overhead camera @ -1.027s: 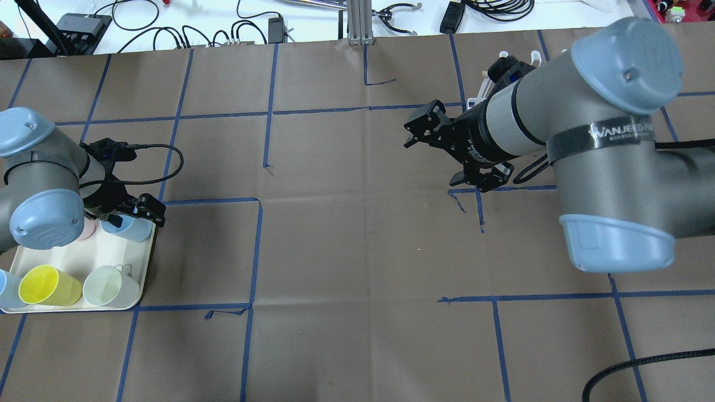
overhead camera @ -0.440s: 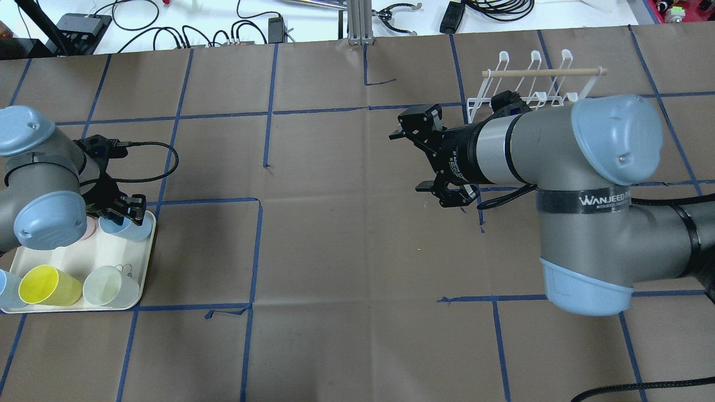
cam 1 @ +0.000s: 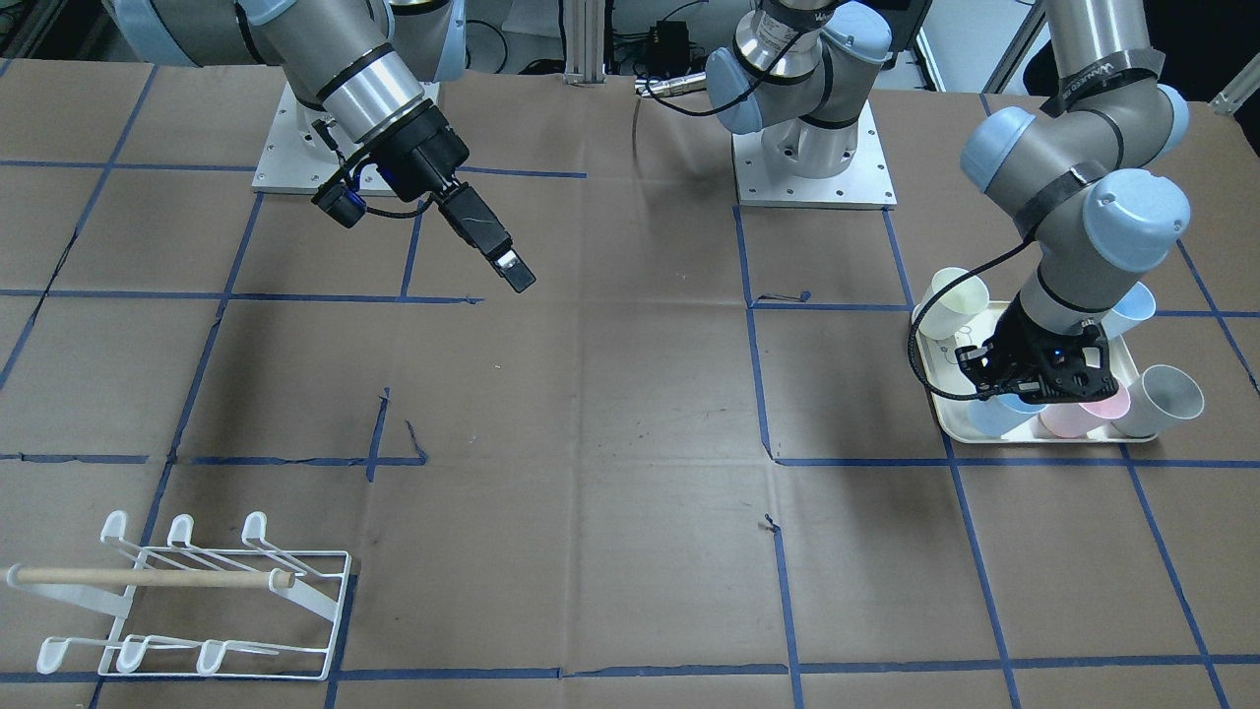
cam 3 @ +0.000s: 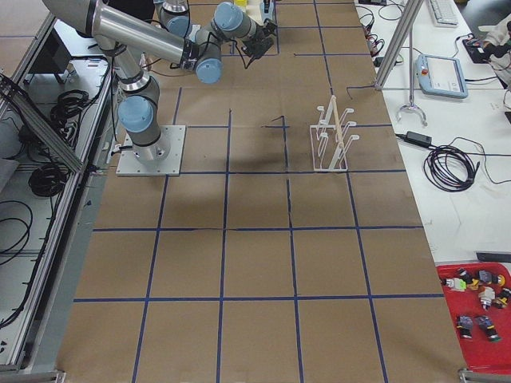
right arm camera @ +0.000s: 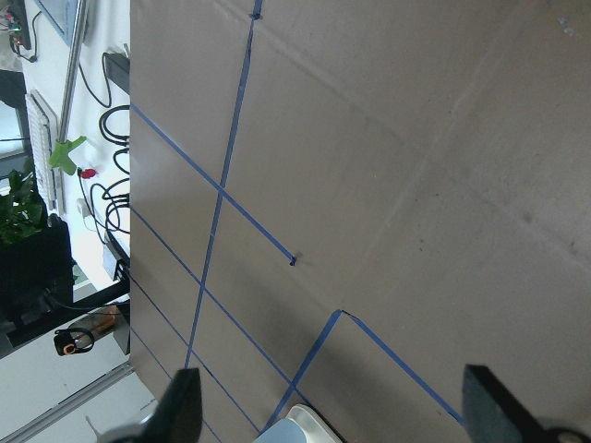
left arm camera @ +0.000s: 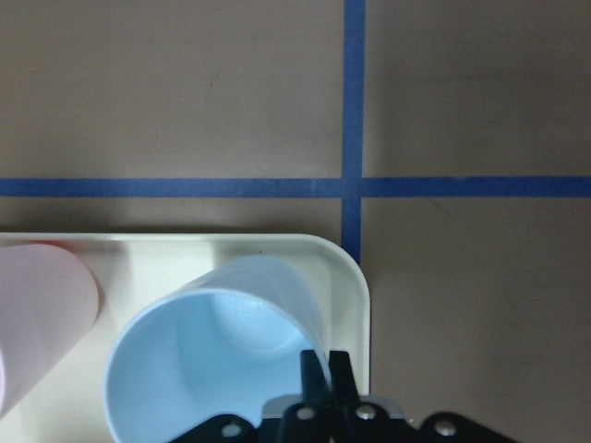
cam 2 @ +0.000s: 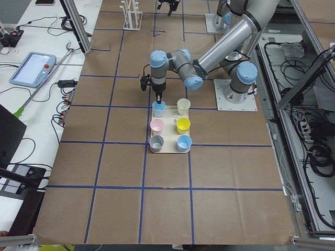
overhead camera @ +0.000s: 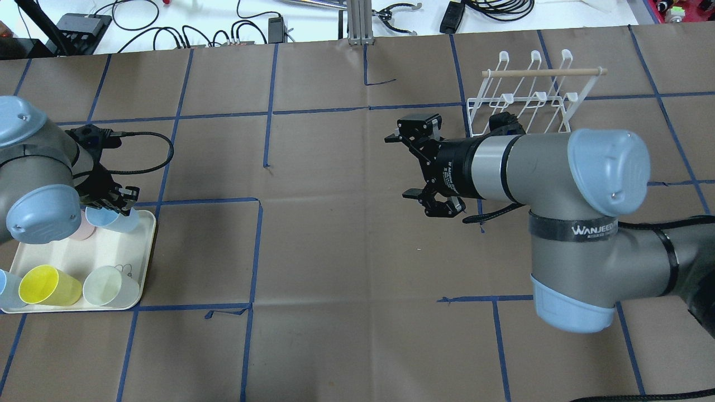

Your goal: Transfer IKEA cup to right arm and place on rack

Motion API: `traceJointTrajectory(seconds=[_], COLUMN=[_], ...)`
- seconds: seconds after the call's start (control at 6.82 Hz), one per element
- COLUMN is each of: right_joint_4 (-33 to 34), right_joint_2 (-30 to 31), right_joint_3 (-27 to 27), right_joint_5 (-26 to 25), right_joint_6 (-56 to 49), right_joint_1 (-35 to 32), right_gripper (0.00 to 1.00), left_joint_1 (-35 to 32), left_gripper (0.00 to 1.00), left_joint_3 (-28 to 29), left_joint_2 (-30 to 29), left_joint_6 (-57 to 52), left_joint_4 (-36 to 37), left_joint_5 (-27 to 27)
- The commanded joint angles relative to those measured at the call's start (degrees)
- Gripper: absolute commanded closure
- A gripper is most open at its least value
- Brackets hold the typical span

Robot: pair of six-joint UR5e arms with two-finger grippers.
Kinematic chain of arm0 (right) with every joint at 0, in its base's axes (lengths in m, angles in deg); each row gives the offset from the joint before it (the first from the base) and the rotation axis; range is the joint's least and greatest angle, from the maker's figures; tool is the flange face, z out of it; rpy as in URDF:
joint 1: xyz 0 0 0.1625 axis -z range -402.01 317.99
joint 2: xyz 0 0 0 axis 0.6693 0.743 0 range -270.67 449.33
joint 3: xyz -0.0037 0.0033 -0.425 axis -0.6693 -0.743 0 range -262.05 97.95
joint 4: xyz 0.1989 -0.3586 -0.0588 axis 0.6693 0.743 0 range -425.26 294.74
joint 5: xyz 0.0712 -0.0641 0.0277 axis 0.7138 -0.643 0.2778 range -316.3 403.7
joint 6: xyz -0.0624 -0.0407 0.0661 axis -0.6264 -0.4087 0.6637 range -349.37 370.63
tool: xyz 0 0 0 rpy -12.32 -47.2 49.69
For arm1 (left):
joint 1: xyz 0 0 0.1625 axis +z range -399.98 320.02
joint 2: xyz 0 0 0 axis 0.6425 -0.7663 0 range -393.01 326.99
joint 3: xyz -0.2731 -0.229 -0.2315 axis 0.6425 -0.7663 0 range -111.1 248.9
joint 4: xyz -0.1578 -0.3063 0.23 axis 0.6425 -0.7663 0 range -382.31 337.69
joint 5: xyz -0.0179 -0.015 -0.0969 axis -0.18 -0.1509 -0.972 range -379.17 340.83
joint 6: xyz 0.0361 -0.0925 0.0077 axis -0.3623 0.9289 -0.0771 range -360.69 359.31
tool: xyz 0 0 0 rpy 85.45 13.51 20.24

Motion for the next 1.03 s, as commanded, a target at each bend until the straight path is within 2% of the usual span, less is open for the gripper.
traceJointTrajectory(seconds=[0.0, 0.29, 0.44, 0.59, 0.73, 0.88], right_joint_4=[5.6, 5.8, 5.8, 5.8, 5.8, 5.8], right_joint_2=[-0.2, -0.5, -0.6, -0.6, -0.5, -0.6], right_joint_3=[2.4, 2.1, 2.1, 2.1, 2.0, 1.8], right_joint_5=[0.1, 0.1, 0.1, 0.1, 0.1, 0.1], right_joint_6=[0.7, 0.7, 0.7, 0.7, 0.8, 0.8], right_joint_1=[0.1, 0.3, 0.3, 0.4, 0.4, 0.4], right_gripper=[0.0, 0.0, 0.0, 0.0, 0.0, 0.0], left_joint_1=[-0.7, -1.3, -2.0, -2.1, -2.0, -2.2], left_gripper=[1.0, 1.0, 1.0, 1.0, 1.0, 1.0], left_joint_3=[9.0, 21.9, 25.6, 26.8, 25.4, 23.1], left_joint_2=[2.0, 1.0, 0.7, 0.8, 0.8, 0.8], left_joint_6=[0.0, -1.1, -5.6, -11.4, -14.0, -14.5], left_joint_4=[-9.1, -21.8, -22.9, -21.7, -15.1, -10.1], left_joint_5=[-0.4, -3.0, -4.6, -10.6, -20.9, -27.6])
